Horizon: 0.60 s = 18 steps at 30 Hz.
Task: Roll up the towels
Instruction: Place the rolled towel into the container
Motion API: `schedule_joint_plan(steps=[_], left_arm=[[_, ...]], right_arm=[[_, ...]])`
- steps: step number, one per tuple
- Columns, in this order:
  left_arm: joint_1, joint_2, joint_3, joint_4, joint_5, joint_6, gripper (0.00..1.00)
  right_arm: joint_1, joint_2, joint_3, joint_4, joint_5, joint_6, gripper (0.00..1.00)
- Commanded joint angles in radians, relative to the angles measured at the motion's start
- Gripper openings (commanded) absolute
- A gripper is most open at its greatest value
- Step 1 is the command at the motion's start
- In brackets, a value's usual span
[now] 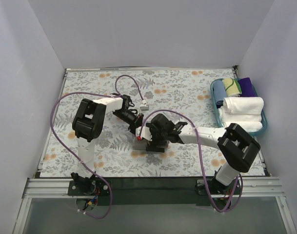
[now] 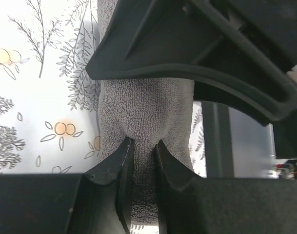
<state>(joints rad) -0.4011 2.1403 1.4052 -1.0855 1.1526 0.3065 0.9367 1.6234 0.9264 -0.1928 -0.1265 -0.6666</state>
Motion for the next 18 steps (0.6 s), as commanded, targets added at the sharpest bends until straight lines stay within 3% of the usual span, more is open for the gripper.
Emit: schedule_joint_plan(steps=[1,5,8,13,14,15,16,18], left_arm=[[0.005,0.072,-0.035,-0.004,-0.2,0.048,0.11],[0.011,0.086,-0.032,-0.022,-0.18,0.054,0.15],[0.015,0.084,-0.031,-0.025,-0.168,0.054,0.19],[0.044,0.079,-0.012,-0.05,-0.13,0.042,0.32],[0.053,0.07,-0.008,-0.051,-0.122,0.039,0.35],[0.064,0.064,-0.006,-0.053,-0.119,0.033,0.36],[0.088,0.055,-0.005,-0.051,-0.116,0.028,0.38],[0.113,0.018,0.005,-0.047,-0.116,0.017,0.4]], right_arm=[[0.007,0.004,-0.046,0.05,-0.004,-0.037,0.81],[0.005,0.026,-0.08,0.056,-0.013,-0.053,0.8],[0.007,0.053,-0.081,0.058,-0.007,-0.056,0.69],[0.004,0.066,-0.093,0.052,-0.002,-0.065,0.3],[0.005,0.052,-0.098,0.047,-0.002,-0.065,0.15],[-0.001,0.041,-0.1,0.033,-0.002,-0.065,0.08],[-0.001,0.029,-0.103,0.023,-0.005,-0.065,0.01],[-0.01,-0.019,-0.103,-0.019,-0.012,-0.067,0.01]])
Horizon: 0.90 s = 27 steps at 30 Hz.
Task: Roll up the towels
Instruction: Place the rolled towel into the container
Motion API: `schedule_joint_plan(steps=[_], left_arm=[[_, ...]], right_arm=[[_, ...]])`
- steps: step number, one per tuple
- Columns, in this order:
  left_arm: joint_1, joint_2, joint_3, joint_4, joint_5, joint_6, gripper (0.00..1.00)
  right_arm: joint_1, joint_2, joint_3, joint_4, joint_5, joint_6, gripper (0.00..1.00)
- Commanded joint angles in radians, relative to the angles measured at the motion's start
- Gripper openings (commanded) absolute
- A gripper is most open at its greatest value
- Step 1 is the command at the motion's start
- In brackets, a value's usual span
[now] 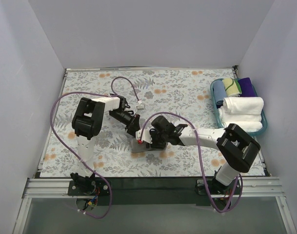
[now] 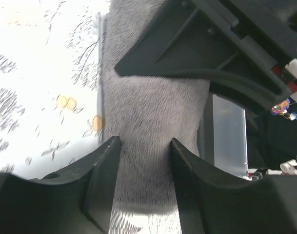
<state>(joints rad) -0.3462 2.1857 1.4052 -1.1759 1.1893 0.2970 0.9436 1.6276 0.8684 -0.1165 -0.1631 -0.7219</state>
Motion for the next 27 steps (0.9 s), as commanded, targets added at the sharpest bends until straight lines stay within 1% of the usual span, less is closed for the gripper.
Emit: schedule_joint_plan(steps=[1,4,7,9,10,11,12,13,14,16,17,19,20,21,22,23,24,25,26,27], left_arm=[[0.081,-0.04,0.012,0.036,-0.154,0.025,0.41],[0.111,-0.09,0.067,-0.011,-0.151,0.033,0.44],[0.112,-0.138,0.113,-0.044,-0.149,0.036,0.46],[0.112,-0.168,0.129,-0.05,-0.132,0.03,0.47],[0.111,-0.179,0.136,-0.059,-0.126,0.03,0.47],[0.111,-0.181,0.143,-0.062,-0.122,0.028,0.47],[0.111,-0.184,0.146,-0.064,-0.103,0.027,0.48],[0.113,-0.187,0.152,-0.065,-0.099,0.021,0.48],[0.112,-0.188,0.153,-0.064,-0.093,0.021,0.49],[0.112,-0.188,0.156,-0.054,-0.067,0.008,0.5],[0.111,-0.188,0.158,-0.051,-0.056,-0.001,0.51],[0.11,-0.187,0.158,-0.042,-0.03,-0.009,0.53],[0.108,-0.188,0.158,-0.038,-0.027,-0.012,0.53],[0.104,-0.19,0.153,-0.033,-0.026,-0.016,0.54],[0.099,-0.191,0.15,-0.025,-0.023,-0.018,0.55],[0.098,-0.191,0.149,-0.024,-0.023,-0.016,0.55],[0.089,-0.193,0.149,-0.024,-0.025,-0.013,0.56],[0.085,-0.193,0.152,-0.024,-0.028,-0.013,0.56],[0.079,-0.193,0.155,-0.022,-0.037,-0.013,0.56],[0.075,-0.193,0.158,-0.021,-0.043,-0.013,0.57]], right_arm=[[-0.02,-0.043,-0.04,-0.115,0.022,-0.013,0.01],[-0.049,-0.145,-0.026,-0.196,0.002,-0.027,0.01],[-0.117,-0.308,0.003,-0.299,-0.038,-0.072,0.01],[-0.201,-0.375,0.024,-0.374,-0.059,-0.106,0.01],[-0.23,-0.452,0.023,-0.396,-0.076,-0.175,0.01],[-0.285,-0.494,0.018,-0.416,-0.078,-0.21,0.01],[-0.314,-0.536,0.003,-0.443,-0.076,-0.258,0.01],[-0.34,-0.613,-0.005,-0.465,-0.067,-0.301,0.01],[-0.397,-0.647,-0.009,-0.488,-0.061,-0.383,0.01],[-0.46,-0.733,-0.009,-0.576,-0.049,-0.468,0.01],[-0.526,-0.759,-0.011,-0.624,-0.039,-0.546,0.01],[-0.606,-0.828,-0.022,-0.649,-0.026,-0.626,0.01],[-0.706,-0.848,-0.026,-0.65,-0.032,-0.661,0.01],[-0.767,-0.86,-0.029,-0.655,-0.048,-0.739,0.01],[-0.829,-0.873,-0.028,-0.66,-0.1,-0.779,0.01],[-0.964,-0.868,-0.026,-0.673,-0.127,-0.821,0.01],[-1.021,-0.859,-0.023,-0.676,-0.15,-0.897,0.01],[-1.073,-0.82,-0.014,-0.681,-0.185,-0.925,0.01],[-1.159,-0.795,0.015,-0.684,-0.199,-0.947,0.01],[-1.192,-0.763,0.041,-0.692,-0.21,-0.958,0.01]])
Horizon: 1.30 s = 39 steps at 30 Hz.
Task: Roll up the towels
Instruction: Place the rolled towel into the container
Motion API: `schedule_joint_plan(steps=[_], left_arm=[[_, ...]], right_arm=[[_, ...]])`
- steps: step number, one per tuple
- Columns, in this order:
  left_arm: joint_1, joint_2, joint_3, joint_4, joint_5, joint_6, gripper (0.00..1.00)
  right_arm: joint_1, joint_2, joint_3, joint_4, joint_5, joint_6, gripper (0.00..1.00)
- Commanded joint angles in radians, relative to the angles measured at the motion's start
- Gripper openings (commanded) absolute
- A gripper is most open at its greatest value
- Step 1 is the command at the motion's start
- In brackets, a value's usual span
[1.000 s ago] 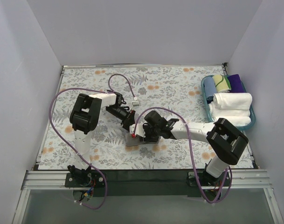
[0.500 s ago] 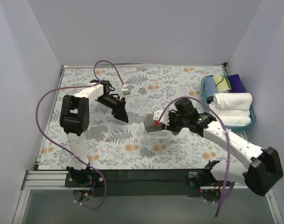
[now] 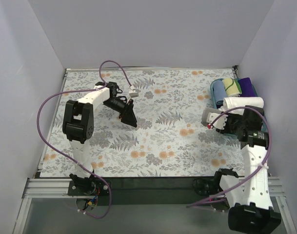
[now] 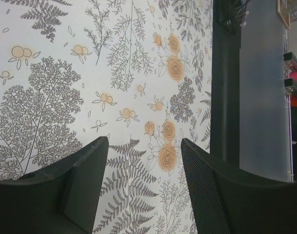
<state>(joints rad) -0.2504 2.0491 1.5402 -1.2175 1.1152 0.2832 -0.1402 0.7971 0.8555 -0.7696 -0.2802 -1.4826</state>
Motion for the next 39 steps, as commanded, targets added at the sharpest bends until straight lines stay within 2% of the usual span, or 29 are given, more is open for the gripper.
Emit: schedule_joint_plan(steps=[1,6,8,11,15,17,21,22,23,28,31,32,33,38,39], left_arm=[[-0.033,-0.063,0.032,0.03,0.023,-0.01,0.57],[-0.049,-0.081,0.037,0.065,-0.005,-0.027,0.58],[-0.05,-0.076,0.037,0.069,-0.005,-0.024,0.59],[-0.053,-0.061,0.044,0.058,-0.005,-0.016,0.59],[-0.059,-0.063,0.038,0.067,-0.003,-0.022,0.6],[-0.066,-0.064,0.047,0.061,-0.015,-0.019,0.6],[-0.066,-0.108,0.041,0.136,-0.041,-0.078,0.6],[-0.066,-0.141,0.02,0.197,-0.046,-0.126,0.61],[-0.066,-0.153,0.012,0.223,-0.045,-0.145,0.61],[-0.069,-0.179,-0.003,0.305,-0.045,-0.214,0.61],[-0.067,-0.168,0.018,0.293,-0.037,-0.219,0.61],[-0.067,-0.165,0.027,0.289,-0.035,-0.22,0.61],[-0.069,-0.164,0.032,0.288,-0.035,-0.22,0.61],[-0.067,-0.162,0.04,0.277,-0.032,-0.222,0.61],[-0.067,-0.162,0.038,0.274,-0.032,-0.222,0.61]], right_arm=[[-0.139,0.133,0.08,-0.048,-0.109,-0.212,0.01],[-0.312,0.281,0.266,-0.111,-0.192,-0.266,0.01],[-0.381,0.3,0.267,-0.135,-0.25,-0.412,0.01],[-0.43,0.316,0.234,-0.135,-0.28,-0.562,0.01],[-0.463,0.366,0.234,-0.134,-0.286,-0.655,0.01],[-0.469,0.412,0.286,-0.137,-0.292,-0.616,0.01],[-0.467,0.497,0.476,-0.169,-0.336,-0.203,0.01],[-0.466,0.505,0.503,-0.178,-0.332,-0.016,0.01],[-0.463,0.502,0.534,-0.201,-0.32,0.054,0.01],[-0.461,0.368,0.469,-0.217,-0.264,0.353,0.01],[-0.461,0.309,0.45,-0.189,-0.203,0.623,0.01],[-0.46,0.301,0.448,-0.154,-0.164,0.748,0.01],[-0.46,0.294,0.439,-0.146,-0.127,0.944,0.01],[-0.46,0.29,0.395,-0.131,-0.036,1.307,0.01],[-0.461,0.297,0.39,-0.128,-0.022,1.455,0.01]])
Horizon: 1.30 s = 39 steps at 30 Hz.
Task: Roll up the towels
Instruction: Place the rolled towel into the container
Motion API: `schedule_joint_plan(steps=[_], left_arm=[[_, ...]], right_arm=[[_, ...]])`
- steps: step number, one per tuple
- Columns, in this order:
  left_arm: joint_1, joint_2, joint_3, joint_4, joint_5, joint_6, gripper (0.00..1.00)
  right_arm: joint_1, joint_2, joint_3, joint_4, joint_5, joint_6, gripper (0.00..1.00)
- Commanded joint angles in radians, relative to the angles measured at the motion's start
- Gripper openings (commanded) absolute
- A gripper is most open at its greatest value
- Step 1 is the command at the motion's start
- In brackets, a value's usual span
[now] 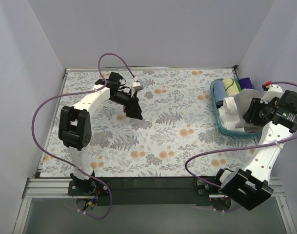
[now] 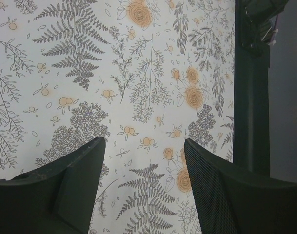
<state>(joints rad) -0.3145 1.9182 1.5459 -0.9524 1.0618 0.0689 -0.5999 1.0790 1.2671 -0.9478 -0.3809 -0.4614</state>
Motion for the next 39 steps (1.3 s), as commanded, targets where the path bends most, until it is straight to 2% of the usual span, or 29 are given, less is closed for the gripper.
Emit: schedule_joint_plan(steps=[1,3,4,8,14,20,23,31,39], left_arm=[[-0.003,-0.03,0.031,0.007,0.02,-0.007,0.61],[-0.003,-0.027,0.039,-0.008,0.02,-0.003,0.61],[-0.003,-0.024,0.037,-0.023,0.021,0.003,0.61],[-0.003,-0.025,0.036,-0.049,0.007,0.009,0.61],[-0.005,-0.022,0.045,-0.055,-0.003,0.0,0.61],[-0.003,-0.007,0.056,-0.046,0.003,-0.017,0.61],[-0.003,0.008,0.071,-0.06,0.004,-0.004,0.61],[-0.005,0.036,0.108,-0.078,0.01,0.003,0.61],[-0.003,0.012,0.068,-0.052,0.009,-0.017,0.61]], right_arm=[[0.0,0.028,-0.029,0.055,0.086,0.498,0.01],[0.0,0.044,-0.047,0.063,0.074,0.63,0.01],[0.0,0.047,-0.057,0.072,0.059,0.746,0.01],[0.008,0.022,-0.147,0.173,0.057,0.973,0.01],[0.012,-0.011,-0.288,0.248,0.176,1.021,0.01],[0.014,-0.105,-0.356,0.335,0.286,1.181,0.01],[0.014,-0.154,-0.39,0.379,0.432,1.23,0.01],[0.018,-0.096,-0.399,0.369,0.52,1.397,0.01],[0.063,-0.025,-0.39,0.435,0.585,1.463,0.01]])
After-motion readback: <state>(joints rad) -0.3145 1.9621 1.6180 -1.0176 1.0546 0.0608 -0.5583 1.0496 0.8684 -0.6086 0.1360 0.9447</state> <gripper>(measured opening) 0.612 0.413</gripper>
